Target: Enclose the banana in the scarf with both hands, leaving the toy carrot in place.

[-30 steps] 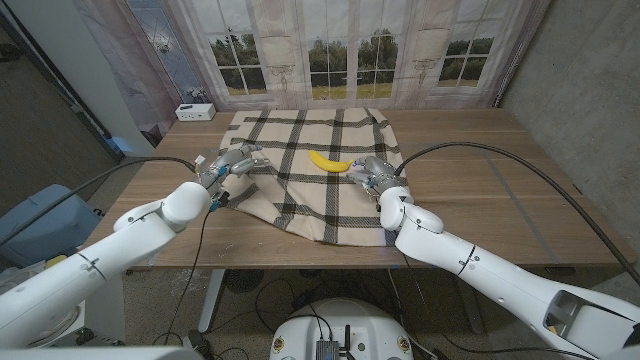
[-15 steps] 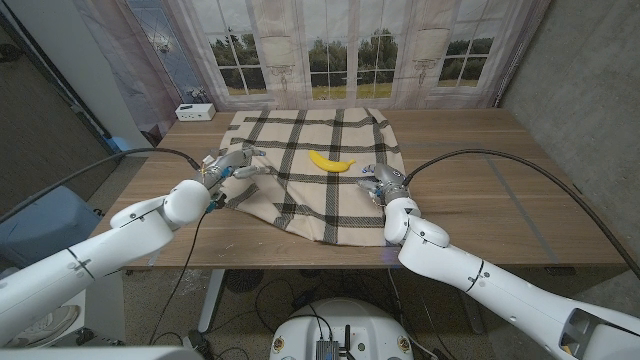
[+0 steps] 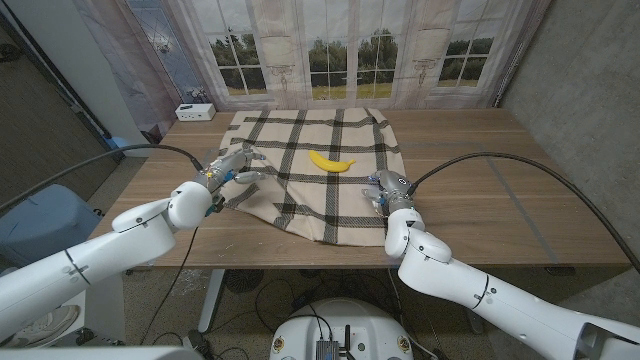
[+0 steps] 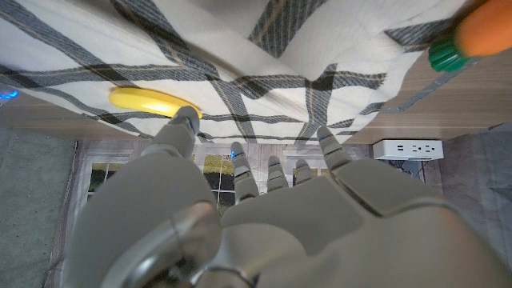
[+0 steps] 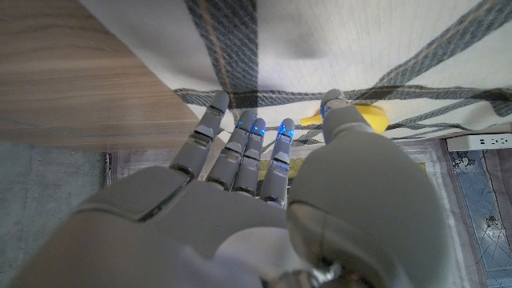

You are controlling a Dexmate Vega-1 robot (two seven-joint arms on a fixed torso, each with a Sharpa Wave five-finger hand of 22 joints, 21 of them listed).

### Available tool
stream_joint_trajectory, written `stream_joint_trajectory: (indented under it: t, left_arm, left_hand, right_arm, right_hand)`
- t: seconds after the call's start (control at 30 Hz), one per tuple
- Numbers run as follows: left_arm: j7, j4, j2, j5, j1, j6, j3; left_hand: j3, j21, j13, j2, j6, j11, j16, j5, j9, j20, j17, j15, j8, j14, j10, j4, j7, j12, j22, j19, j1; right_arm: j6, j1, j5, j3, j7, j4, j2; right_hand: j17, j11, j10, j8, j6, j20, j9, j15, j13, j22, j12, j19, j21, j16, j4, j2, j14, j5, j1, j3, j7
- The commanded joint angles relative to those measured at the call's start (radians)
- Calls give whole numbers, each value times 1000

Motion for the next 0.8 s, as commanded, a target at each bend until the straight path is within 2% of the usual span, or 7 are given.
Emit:
stream_joint_trajectory:
  t: [0.03,0.2,0.27,0.3,0.4,0.63,0.8]
  left_arm:
    - [-6,-18,13,56,4,21,9]
    - [-12,-11,14,58,8,6,5]
    - [-13,-7,14,59,9,-3,3]
    - [-13,-7,14,59,10,-4,2]
    - [-19,-5,15,67,8,-9,4]
    - [-29,5,9,72,6,-24,6]
    - [-41,15,2,78,-2,-39,14]
  left_hand:
    - [-6,-6,3,-3,12,-7,-3,8,2,3,1,-12,-2,-9,-1,2,-2,-2,1,7,19]
    - [-9,-8,3,-7,8,-7,-4,9,3,1,1,-15,-6,-13,-5,3,-1,-4,1,7,28]
    - [-10,-8,3,-8,6,-8,-4,9,3,0,1,-17,-8,-15,-7,3,0,-5,1,7,30]
    - [-10,-9,3,-9,5,-10,-4,10,3,-1,1,-17,-9,-16,-8,4,1,-6,1,6,32]
    - [-12,-10,3,-9,4,-8,-5,10,3,-1,1,-16,-11,-19,-8,6,5,-7,1,6,35]
    - [-16,-12,4,-8,6,-7,-5,10,3,-2,1,-16,-16,-24,-10,11,9,-9,1,6,41]
    - [-20,-13,4,-7,8,-7,-5,9,4,-3,1,-16,-19,-28,-10,15,11,-10,1,6,41]
  right_arm:
    - [-195,47,-43,-121,8,-85,-34]
    - [-282,84,-34,-177,9,-112,-42]
    - [-293,93,-46,-194,41,-133,-58]
    - [-293,89,-65,-192,58,-132,-56]
    - [-293,56,-252,-188,230,-143,-53]
    - [-293,-38,-774,-159,676,-108,-2]
    - [-293,-78,-982,-147,855,-96,19]
  right_hand:
    - [-3,-19,-1,-1,-2,-8,1,-85,3,1,-7,11,-3,-4,-11,-1,-8,12,33,10,-13]
    - [-5,-28,-8,-5,-11,-13,1,-93,4,1,-11,11,-4,-8,-16,-7,-19,20,55,17,-23]
    - [-5,-68,-12,-8,-15,-14,1,-93,4,1,-15,9,-7,-7,-10,-12,-21,30,62,20,-32]
    - [-5,-70,-13,-10,-20,-13,1,-92,5,1,-16,7,-8,-10,-9,-14,-29,32,63,20,-33]
    - [-3,-71,-35,-18,-42,-14,2,-86,5,1,-26,4,-11,-11,-2,-18,-41,38,60,20,-35]
    - [-1,-72,-39,-18,-45,-14,2,-85,6,1,-28,3,-13,-9,1,-17,-44,41,59,21,-35]
    - [0,-77,-40,-17,-45,-16,2,-87,6,1,-29,2,-14,-8,-2,-8,-46,47,74,31,-37]
